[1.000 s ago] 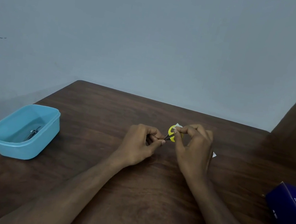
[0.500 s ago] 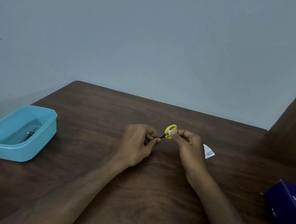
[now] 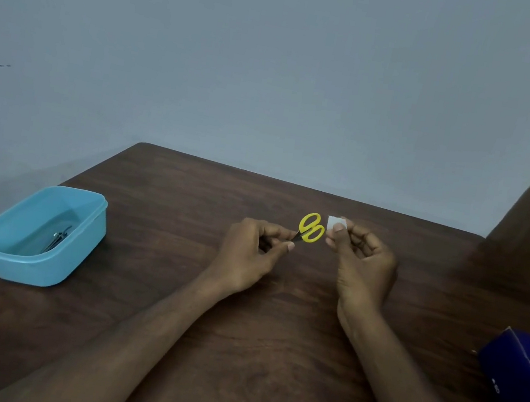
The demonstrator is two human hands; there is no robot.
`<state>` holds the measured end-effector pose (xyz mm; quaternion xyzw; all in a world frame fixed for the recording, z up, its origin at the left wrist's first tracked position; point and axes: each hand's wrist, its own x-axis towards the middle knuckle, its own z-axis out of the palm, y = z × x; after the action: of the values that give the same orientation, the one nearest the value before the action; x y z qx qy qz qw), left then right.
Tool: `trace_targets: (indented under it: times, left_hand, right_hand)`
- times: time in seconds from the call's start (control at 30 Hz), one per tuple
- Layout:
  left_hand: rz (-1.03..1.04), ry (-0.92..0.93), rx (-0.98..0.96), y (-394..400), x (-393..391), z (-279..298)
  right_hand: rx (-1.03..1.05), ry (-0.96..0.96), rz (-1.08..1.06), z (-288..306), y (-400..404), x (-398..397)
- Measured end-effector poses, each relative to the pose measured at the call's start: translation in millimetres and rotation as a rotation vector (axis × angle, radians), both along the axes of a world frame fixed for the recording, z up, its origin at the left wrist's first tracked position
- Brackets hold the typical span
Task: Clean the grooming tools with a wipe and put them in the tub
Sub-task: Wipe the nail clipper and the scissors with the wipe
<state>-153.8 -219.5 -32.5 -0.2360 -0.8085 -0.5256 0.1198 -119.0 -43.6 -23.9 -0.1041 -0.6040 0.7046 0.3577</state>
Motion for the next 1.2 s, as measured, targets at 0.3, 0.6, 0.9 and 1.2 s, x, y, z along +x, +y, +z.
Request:
trace_targets:
  times: [0.3, 0.6, 0.9, 1.2]
  left_hand:
    - [0.158, 0.233, -0.103, 0, 0, -2]
    - [0.216, 0.402, -0.28, -1, 10, 3]
    - [0.328, 0.299, -0.194, -5, 1, 4]
    - [0.303, 0.392, -0.269, -8, 5, 4]
  right_hand:
    - [0.191, -0.056, -0.074, -4, -14, 0]
    - [-0.042, -0.126, -0.027, -5, -23, 2]
    - [-0.205, -0.019, -0.035, -1, -14, -1]
    - [-0.162, -0.085, -0.005, -4, -19, 4]
